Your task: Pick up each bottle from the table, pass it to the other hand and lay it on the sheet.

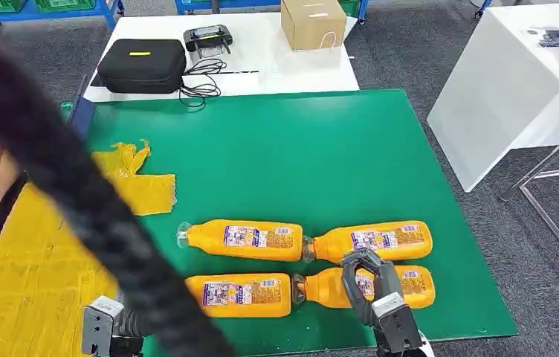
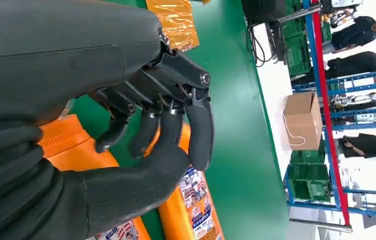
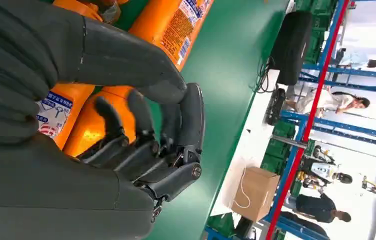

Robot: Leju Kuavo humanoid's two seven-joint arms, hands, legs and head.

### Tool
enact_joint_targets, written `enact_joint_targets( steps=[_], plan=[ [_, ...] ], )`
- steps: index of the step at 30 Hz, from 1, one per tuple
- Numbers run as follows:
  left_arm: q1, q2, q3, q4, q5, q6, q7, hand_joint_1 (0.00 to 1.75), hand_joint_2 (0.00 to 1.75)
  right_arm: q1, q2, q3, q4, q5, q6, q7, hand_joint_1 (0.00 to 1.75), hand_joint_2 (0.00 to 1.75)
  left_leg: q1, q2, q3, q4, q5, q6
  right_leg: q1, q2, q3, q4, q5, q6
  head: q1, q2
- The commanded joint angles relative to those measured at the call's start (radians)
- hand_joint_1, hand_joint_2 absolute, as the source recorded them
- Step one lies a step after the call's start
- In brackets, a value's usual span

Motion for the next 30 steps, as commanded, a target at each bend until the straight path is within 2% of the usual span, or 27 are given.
enact_joint_targets(
  steps=[1,2,3,4,6,8,9,10,11,12,13,18,22,25,27,30],
  plan=[
    [-0.005,0.004,-0.102,-0.202,-0.102,0.321,-0.121,1.75,1.75,-0.285,0.128,0.296,0.13,-0.063,-0.035,-0.097,1.75,1.75,0.001,0.0,0.003,-0.001,-0.001,0.0,0.001,-0.001,0.004,-0.002,-0.001,-0.001,0.0,0.0],
    [-0.005,0.004,-0.102,-0.202,-0.102,0.321,-0.121,1.75,1.75,-0.285,0.128,0.296,0.13,-0.063,-0.035,-0.097,1.75,1.75,0.002,0.003,0.002,0.002,-0.002,-0.001,0.002,0.002,0.002,0.0,-0.001,-0.001,0.0,0.0],
    [-0.01,0.016,-0.122,-0.228,-0.105,0.336,-0.089,1.75,1.75,-0.335,0.109,0.364,0.157,-0.085,-0.115,-0.074,1.75,1.75,0.002,0.009,0.0,0.003,-0.002,-0.001,0.002,0.008,-0.002,0.002,0.001,-0.001,0.0,0.0],
    [-0.013,0.021,-0.128,-0.232,-0.105,0.342,-0.081,1.75,1.75,-0.351,0.095,0.389,0.161,-0.094,-0.144,-0.068,1.75,1.75,0.003,0.016,-0.002,0.004,-0.003,-0.002,0.003,0.015,-0.004,0.003,0.003,-0.002,0.0,0.0],
    [-0.018,0.032,-0.131,-0.216,-0.087,0.341,-0.081,1.75,1.75,-0.345,0.05,0.413,0.138,-0.121,-0.173,-0.066,1.75,1.75,0.003,0.016,-0.001,0.001,-0.002,-0.002,0.005,0.014,-0.002,0.002,0.003,-0.003,0.0,0.0],
    [-0.019,0.041,-0.125,-0.206,-0.068,0.327,-0.094,1.75,1.75,-0.334,0.029,0.414,0.123,-0.126,-0.175,-0.066,1.75,1.75,0.002,0.009,0.004,-0.001,0.001,-0.003,0.003,0.007,0.0,-0.001,0.004,-0.005,-0.001,0.0],
    [-0.027,0.047,-0.119,-0.202,-0.074,0.327,-0.095,1.75,1.75,-0.352,0.013,0.421,0.131,-0.075,-0.206,-0.051,1.52,1.75,0.004,0.006,0.005,-0.001,0.001,-0.003,0.005,0.003,0.003,-0.001,0.002,-0.006,0.0,0.0],
    [-0.035,0.049,-0.113,-0.202,-0.073,0.322,-0.087,1.27,1.75,-0.371,0.004,0.425,0.14,-0.051,-0.217,-0.036,0.26,1.75,0.003,0.001,0.005,0.0,0.002,-0.003,0.003,0.001,-0.001,0.0,0.0,-0.004,0.0,0.0],
    [-0.043,0.048,-0.105,-0.203,-0.067,0.311,-0.081,0.07,1.75,-0.396,-0.001,0.429,0.16,-0.011,-0.239,-0.02,0.0,1.75,0.004,-0.002,0.006,0.0,0.001,-0.002,0.004,-0.002,-0.003,-0.001,-0.001,-0.004,0.0,0.0],
    [-0.05,0.043,-0.1,-0.204,-0.063,0.307,-0.08,0.0,1.75,-0.418,-0.004,0.432,0.18,0.029,-0.261,-0.005,0.0,1.75,0.004,-0.001,0.005,0.0,0.001,-0.002,0.004,-0.002,-0.004,-0.001,-0.001,-0.003,0.0,0.0],
    [-0.06,0.044,-0.101,-0.201,-0.058,0.299,-0.076,0.0,1.75,-0.441,-0.006,0.438,0.204,0.047,-0.265,0.014,0.0,1.75,0.003,0.001,0.003,-0.002,0.002,-0.002,0.003,0.001,0.004,-0.001,0.0,-0.003,0.0,0.0],
    [-0.093,0.048,-0.103,-0.19,-0.063,0.29,-0.054,0.0,1.75,-0.555,-0.01,0.474,0.34,0.18,-0.277,0.097,0.0,1.75,0.003,0.0,0.004,-0.001,0.002,-0.002,0.003,0.0,0.006,-0.001,0.0,-0.003,0.0,0.0],
    [-0.096,0.048,-0.102,-0.191,-0.062,0.287,-0.051,0.0,1.75,-0.572,-0.009,0.484,0.352,0.216,-0.286,0.109,0.0,1.75,0.003,0.001,0.004,0.0,0.002,-0.003,0.004,0.0,0.006,-0.001,0.0,-0.003,0.0,0.0],
    [-0.105,0.046,-0.097,-0.192,-0.062,0.277,-0.046,0.0,1.75,-0.642,-0.037,0.557,0.41,0.394,-0.244,0.221,0.0,1.75,0.003,-0.001,0.003,-0.001,0.002,-0.003,0.003,-0.001,0.005,-0.001,0.0,-0.003,0.0,0.0],
    [-0.11,0.042,-0.093,-0.195,-0.064,0.27,-0.041,0.0,1.75,-0.677,-0.036,0.583,0.443,0.453,-0.23,0.253,0.0,1.75,0.002,0.0,0.004,0.0,0.002,-0.002,0.003,0.0,0.005,0.0,0.0,-0.003,0.0,0.0],
    [-0.12,0.031,-0.082,-0.201,-0.069,0.254,-0.025,0.0,1.75,-0.773,-0.032,0.671,0.56,0.621,-0.154,0.35,0.0,1.75,0.003,0.003,0.004,0.0,0.001,-0.003,0.004,0.003,0.005,0.0,0.0,-0.003,0.0,0.0]
  ],
)
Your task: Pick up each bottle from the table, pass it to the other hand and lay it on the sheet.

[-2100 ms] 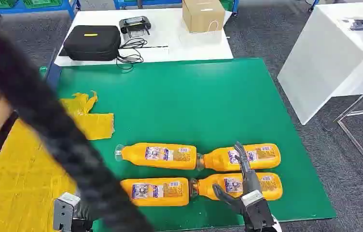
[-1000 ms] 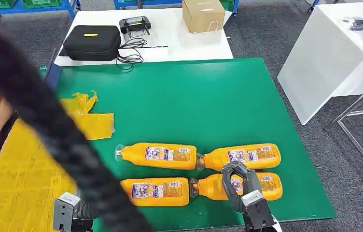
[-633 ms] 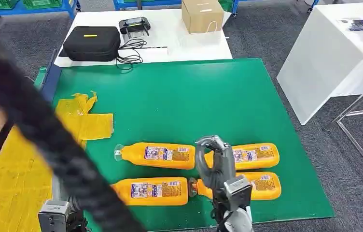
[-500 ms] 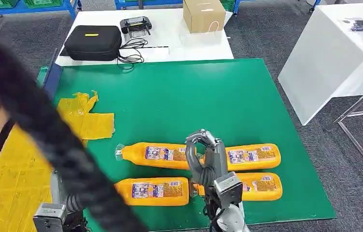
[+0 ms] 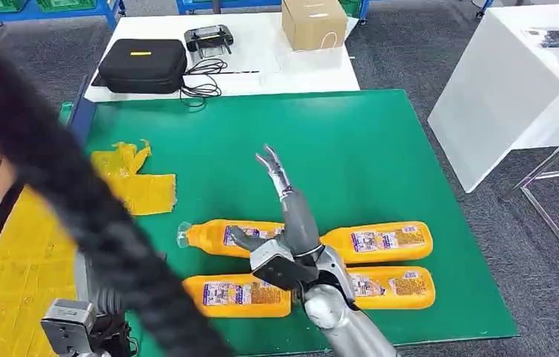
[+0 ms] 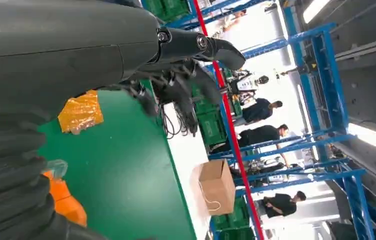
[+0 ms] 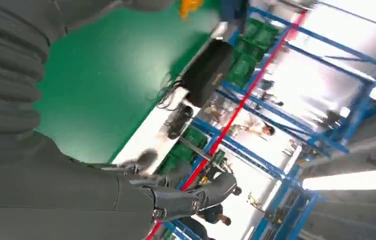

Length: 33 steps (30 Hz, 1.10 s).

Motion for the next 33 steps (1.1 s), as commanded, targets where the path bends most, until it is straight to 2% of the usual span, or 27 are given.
enact_joint_targets(
  steps=[1,5,11,14,18,29,33],
  plan=[
    [-0.054,0.005,0.014,0.009,-0.01,-0.032,0.035,0.0,1.75,-0.281,-0.045,0.242,0.35,0.357,0.138,0.211,0.0,1.75,0.0,0.005,0.003,0.0,-0.001,0.0,0.001,0.004,0.002,-0.001,0.001,-0.001,0.0,0.0],
    [-0.047,-0.011,0.04,0.002,-0.014,-0.037,0.038,0.0,1.75,-0.329,-0.034,0.311,0.46,0.439,0.178,0.259,0.0,1.75,0.002,0.006,0.006,0.0,-0.002,-0.001,0.002,0.004,0.006,-0.002,0.0,-0.001,0.0,0.0],
    [-0.042,-0.023,0.056,0.005,-0.011,-0.048,0.037,0.0,1.75,-0.367,-0.033,0.374,0.585,0.507,0.227,0.312,0.0,1.75,0.001,0.002,0.004,0.0,-0.001,0.0,0.001,0.001,0.004,-0.001,0.0,0.0,0.0,0.0],
    [-0.052,-0.028,0.054,0.019,-0.009,-0.049,0.039,0.0,1.75,-0.386,-0.022,0.383,0.654,0.532,0.23,0.342,0.0,1.75,0.0,0.001,0.003,0.0,-0.001,0.0,0.001,0.0,0.004,-0.001,0.0,0.0,0.0,0.0],
    [-0.052,-0.028,0.054,0.019,-0.009,-0.049,0.039,0.0,1.75,-0.386,-0.022,0.383,0.654,0.532,0.23,0.342,0.0,1.75,0.001,0.001,0.004,0.0,-0.001,0.0,0.001,-0.001,0.004,-0.001,-0.001,-0.001,0.0,0.0],
    [-0.06,-0.039,0.032,0.051,-0.027,-0.063,0.07,0.0,1.75,-0.415,0.006,0.352,0.791,0.66,0.233,0.494,0.0,1.75,0.001,0.0,0.004,0.0,-0.001,0.0,0.001,-0.002,0.005,-0.001,-0.001,-0.001,0.0,0.0],
    [-0.062,-0.043,0.027,0.059,-0.027,-0.062,0.071,0.0,1.75,-0.418,0.01,0.343,0.817,0.665,0.235,0.496,0.0,1.75,0.001,0.0,0.005,0.0,-0.002,0.0,0.001,-0.002,0.006,-0.002,-0.001,-0.001,0.0,0.0]
  ],
)
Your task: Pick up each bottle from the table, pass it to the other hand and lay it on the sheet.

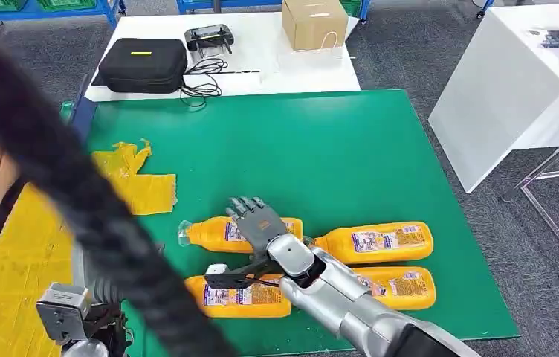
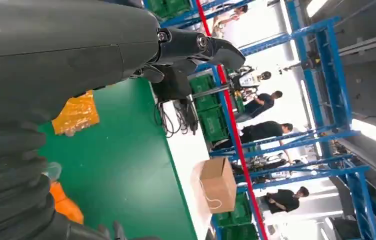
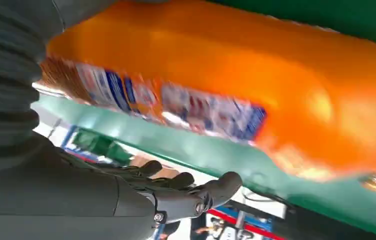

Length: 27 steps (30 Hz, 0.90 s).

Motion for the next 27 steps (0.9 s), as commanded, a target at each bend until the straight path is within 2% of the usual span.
enact_joint_targets(
  steps=[1,5,6,7,8,9,10,11,21,22,24,27],
  plan=[
    [-0.032,-0.018,-0.011,0.077,-0.007,-0.005,0.012,0.0,1.75,-0.065,0.021,0.001,0.177,0.016,0.013,0.02,0.0,1.75,0.0,-0.001,0.003,-0.001,-0.001,0.0,0.001,-0.002,0.004,-0.001,-0.001,-0.001,0.0,0.0],
    [-0.035,-0.02,-0.016,0.092,-0.008,-0.005,0.017,0.0,1.75,-0.072,0.028,-0.018,0.226,0.018,0.03,0.016,0.0,1.75,0.001,0.0,0.004,0.0,-0.001,0.0,0.001,-0.002,0.005,-0.001,-0.001,-0.001,0.0,0.0],
    [-0.035,-0.02,-0.016,0.092,-0.008,-0.005,0.017,0.0,1.75,-0.072,0.028,-0.018,0.226,0.018,0.03,0.016,0.1,1.75,0.001,-0.001,0.004,0.0,-0.001,0.0,0.001,-0.002,0.005,-0.001,-0.001,-0.001,0.0,0.0],
    [-0.033,-0.02,-0.015,0.096,-0.007,-0.005,0.018,0.0,1.75,-0.073,0.031,-0.022,0.233,0.016,0.03,0.013,0.4,1.75,0.0,-0.001,0.003,-0.001,0.0,0.0,0.0,-0.002,0.003,-0.001,-0.001,-0.001,0.0,0.0],
    [-0.032,-0.02,-0.014,0.096,-0.007,-0.005,0.018,0.0,1.75,-0.074,0.033,-0.024,0.235,0.016,0.029,0.011,0.96,1.75,0.001,-0.001,0.005,-0.001,-0.001,0.0,0.001,-0.002,0.006,-0.002,-0.001,-0.001,0.0,0.0],
    [-0.032,-0.02,-0.014,0.096,-0.007,-0.005,0.018,0.0,1.75,-0.074,0.033,-0.024,0.235,0.016,0.029,0.011,0.96,1.75,0.001,-0.001,0.004,-0.001,0.0,0.0,0.001,-0.002,0.004,-0.002,-0.001,-0.001,0.0,0.0],
    [-0.029,-0.021,-0.012,0.096,-0.005,-0.006,0.02,0.0,1.75,-0.074,0.037,-0.03,0.24,0.015,0.026,0.006,1.38,1.75,0.001,-0.001,0.005,0.0,-0.001,0.0,0.001,-0.003,0.005,-0.002,-0.001,-0.001,0.0,0.0],
    [-0.028,-0.021,-0.012,0.096,-0.005,-0.006,0.02,0.0,1.75,-0.075,0.038,-0.031,0.24,0.015,0.027,0.006,1.45,1.75,0.0,-0.001,0.004,0.0,0.0,0.0,0.0,-0.002,0.004,-0.001,-0.001,-0.001,0.0,0.0],
    [-0.026,-0.022,-0.011,0.097,-0.003,-0.008,0.022,0.0,1.75,-0.077,0.041,-0.036,0.236,0.013,0.018,-0.002,1.48,1.75,0.001,0.0,0.004,0.0,-0.001,0.0,0.001,-0.001,0.005,-0.001,-0.001,-0.001,0.0,0.0],
    [-0.026,-0.022,-0.011,0.097,-0.003,-0.008,0.022,0.0,1.75,-0.077,0.041,-0.036,0.236,0.013,0.018,-0.002,1.54,1.75,0.0,-0.001,0.004,0.0,-0.001,0.0,0.0,-0.002,0.004,-0.001,-0.001,-0.001,0.0,0.0],
    [-0.023,-0.024,-0.011,0.095,-0.001,-0.011,0.022,0.0,1.75,-0.048,0.039,-0.081,0.187,-0.03,-0.054,-0.047,1.73,1.75,0.001,-0.001,0.004,0.0,-0.001,0.0,0.001,-0.002,0.005,-0.001,-0.001,-0.001,0.0,0.0],
    [-0.011,-0.028,-0.008,0.082,-0.003,-0.011,0.019,0.0,1.75,0.017,0.021,-0.138,0.02,-0.077,-0.133,-0.082,1.75,1.75,0.001,-0.001,0.004,0.0,-0.001,0.0,0.001,-0.002,0.005,-0.001,-0.001,-0.001,0.0,0.0]
  ],
)
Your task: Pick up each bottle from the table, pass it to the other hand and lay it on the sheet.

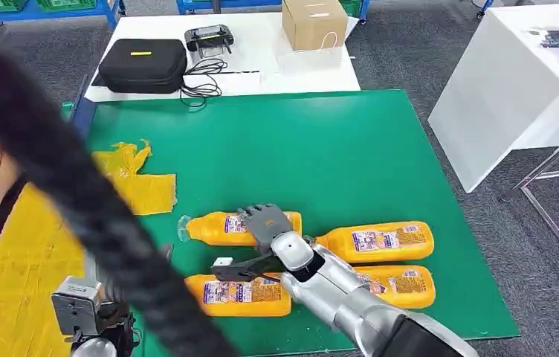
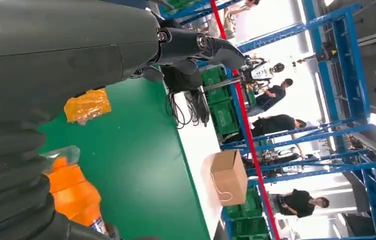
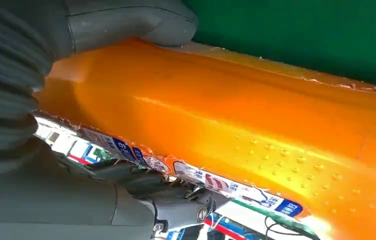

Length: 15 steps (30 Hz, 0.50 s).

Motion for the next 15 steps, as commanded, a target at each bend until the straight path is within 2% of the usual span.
enact_joint_targets(
  steps=[1,4,5,8,10,12,15],
  plan=[
    [-0.006,-0.012,0.0,0.039,0.003,-0.006,0.003,0.0,1.75,0.076,-0.025,-0.114,-0.183,-0.082,-0.145,-0.074,1.75,1.75,0.001,-0.001,0.002,0.0,-0.001,0.0,0.001,-0.002,0.003,-0.001,-0.001,-0.001,0.0,0.0],
    [0.005,-0.017,0.004,0.026,0.0,-0.008,0.001,0.0,1.75,0.181,-0.045,-0.173,-0.423,-0.062,-0.27,-0.087,1.75,1.75,0.0,-0.001,0.001,0.0,-0.001,0.0,0.001,-0.002,0.002,0.0,-0.001,0.0,0.0,0.0],
    [0.006,-0.017,0.001,0.028,0.001,-0.012,0.0,0.0,1.75,0.212,-0.042,-0.197,-0.478,-0.061,-0.344,-0.111,1.75,1.75,0.001,-0.001,0.002,0.001,-0.003,0.0,0.001,-0.002,0.004,-0.001,-0.003,-0.001,0.0,0.0],
    [0.0,-0.017,-0.009,0.042,0.009,-0.021,-0.004,0.0,1.75,0.274,-0.041,-0.238,-0.582,-0.079,-0.457,-0.162,1.75,1.75,0.002,-0.003,0.002,0.001,-0.003,0.0,0.002,-0.004,0.004,-0.001,-0.003,-0.001,0.0,0.0],
    [-0.011,-0.011,-0.025,0.064,0.027,-0.034,-0.011,0.0,1.75,0.322,-0.036,-0.275,-0.646,-0.149,-0.54,-0.234,1.75,1.75,0.0,-0.003,-0.001,0.0,-0.001,0.0,0.0,-0.004,0.0,-0.001,-0.001,0.0,0.0,0.0],
    [-0.017,-0.007,-0.035,0.077,0.036,-0.033,-0.014,0.0,1.75,0.353,-0.037,-0.305,-0.68,-0.269,-0.564,-0.307,1.75,1.75,0.0,-0.004,0.0,0.0,-0.001,0.0,0.001,-0.005,0.002,-0.001,-0.002,0.0,0.0,0.0],
    [-0.019,-0.006,-0.037,0.082,0.053,-0.026,-0.016,0.0,1.75,0.38,-0.031,-0.34,-0.701,-0.344,-0.585,-0.363,1.75,1.75,0.0,-0.004,0.0,-0.001,-0.001,0.0,0.0,-0.005,0.001,-0.001,-0.002,0.0,0.0,0.0]
  ],
)
